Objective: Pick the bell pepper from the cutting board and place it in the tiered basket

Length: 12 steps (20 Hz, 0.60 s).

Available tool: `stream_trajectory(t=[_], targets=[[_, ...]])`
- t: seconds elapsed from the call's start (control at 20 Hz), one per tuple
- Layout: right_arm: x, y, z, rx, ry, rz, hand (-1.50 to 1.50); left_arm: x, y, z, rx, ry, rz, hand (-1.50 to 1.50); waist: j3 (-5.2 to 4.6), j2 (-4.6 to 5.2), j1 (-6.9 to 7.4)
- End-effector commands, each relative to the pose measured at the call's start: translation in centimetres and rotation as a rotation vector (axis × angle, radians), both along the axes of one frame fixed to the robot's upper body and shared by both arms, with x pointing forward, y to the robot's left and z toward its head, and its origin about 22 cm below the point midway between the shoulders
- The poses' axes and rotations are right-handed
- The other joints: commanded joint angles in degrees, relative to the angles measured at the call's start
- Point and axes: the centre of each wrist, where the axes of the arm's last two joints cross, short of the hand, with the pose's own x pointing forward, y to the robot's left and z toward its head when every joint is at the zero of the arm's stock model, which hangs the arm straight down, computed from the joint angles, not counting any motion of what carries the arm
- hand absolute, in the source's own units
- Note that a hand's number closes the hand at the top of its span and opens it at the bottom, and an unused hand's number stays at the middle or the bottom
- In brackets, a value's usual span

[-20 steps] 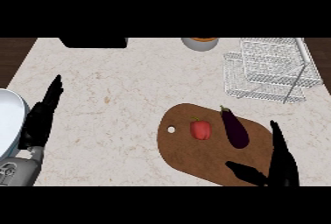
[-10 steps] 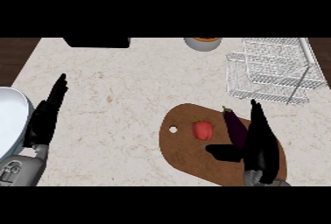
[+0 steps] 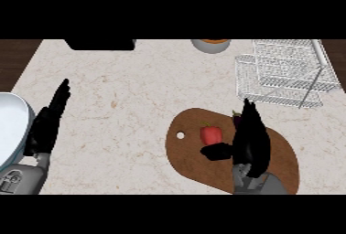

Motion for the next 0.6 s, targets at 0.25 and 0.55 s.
stream_trajectory(t=[0.25,0.55], targets=[[1.3,2.0,0.2,-0.108,0.182,-0.119,-1.50,0.3,-1.3,-0.1,-0.001,-0.016,-0.009,0.00,0.06,0.06,-0.12],[0.3,2.3,-0.8,-0.185,0.181,-0.122,-1.50,0.2,-0.4,0.1,-0.003,-0.004,0.012,0.00,0.05,-0.09,-0.48]])
